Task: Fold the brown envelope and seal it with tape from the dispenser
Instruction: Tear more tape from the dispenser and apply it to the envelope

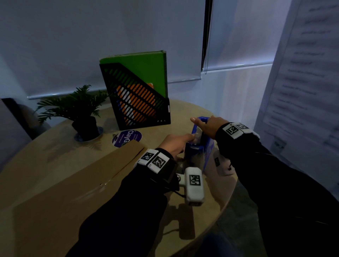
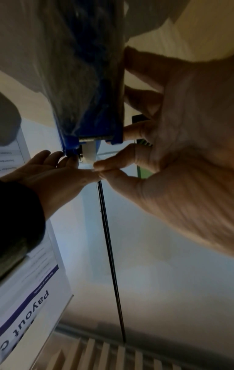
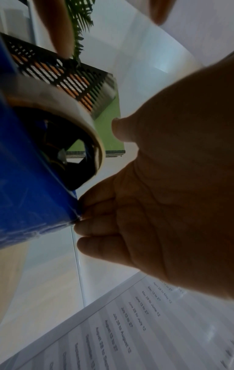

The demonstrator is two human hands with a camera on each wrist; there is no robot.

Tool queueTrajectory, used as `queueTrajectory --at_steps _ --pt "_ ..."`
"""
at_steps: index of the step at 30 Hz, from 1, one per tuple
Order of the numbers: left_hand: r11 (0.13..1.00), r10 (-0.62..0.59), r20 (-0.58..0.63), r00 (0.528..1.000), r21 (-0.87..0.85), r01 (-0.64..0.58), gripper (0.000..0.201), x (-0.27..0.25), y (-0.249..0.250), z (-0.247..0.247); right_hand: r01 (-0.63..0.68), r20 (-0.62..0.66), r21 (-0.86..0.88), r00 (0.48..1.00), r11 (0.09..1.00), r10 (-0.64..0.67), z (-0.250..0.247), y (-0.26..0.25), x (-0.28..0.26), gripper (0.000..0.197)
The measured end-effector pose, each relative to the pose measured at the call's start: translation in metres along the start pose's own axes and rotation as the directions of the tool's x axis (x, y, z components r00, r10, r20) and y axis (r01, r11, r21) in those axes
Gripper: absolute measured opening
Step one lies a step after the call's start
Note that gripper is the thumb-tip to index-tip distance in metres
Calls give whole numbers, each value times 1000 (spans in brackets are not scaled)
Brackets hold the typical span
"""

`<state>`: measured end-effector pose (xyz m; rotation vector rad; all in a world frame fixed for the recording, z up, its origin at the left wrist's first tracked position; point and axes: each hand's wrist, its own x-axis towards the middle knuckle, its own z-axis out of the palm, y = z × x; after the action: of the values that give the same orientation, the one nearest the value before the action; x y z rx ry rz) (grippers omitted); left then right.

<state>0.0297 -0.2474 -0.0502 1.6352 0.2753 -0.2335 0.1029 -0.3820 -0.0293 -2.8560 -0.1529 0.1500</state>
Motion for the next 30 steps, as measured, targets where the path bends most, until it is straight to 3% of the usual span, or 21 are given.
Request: queueTrajectory --at_steps 3,4,8,13,17,23,30 --pt "999 19 21 1000 -43 -18 22 -5 -4 0 3 -4 -6 1000 1000 -3 1 2 2 74" --pt "998 23 30 999 -59 -21 19 -6 -6 -1 2 -7 -11 1000 1000 -2 2 2 2 71" --pt "994 42 33 999 -105 -38 34 -12 -17 -5 -9 -5 -23 1000 1000 9 3 0 3 68" --pt "984 92 56 994 -161 -82 19 -16 -28 -2 -23 3 -45 1000 999 23 2 -1 2 75" --pt "982 138 57 989 -140 -129 12 -19 -30 -2 -19 6 -24 1000 1000 19 2 -3 0 66" --pt "979 180 18 983 -95 -178 23 -16 -37 -1 -13 -1 -20 1000 1000 13 5 -1 4 67" --pt "973 203 29 979 -121 -198 21 -20 -36 0 -29 5 -70 1000 997 29 5 0 6 75"
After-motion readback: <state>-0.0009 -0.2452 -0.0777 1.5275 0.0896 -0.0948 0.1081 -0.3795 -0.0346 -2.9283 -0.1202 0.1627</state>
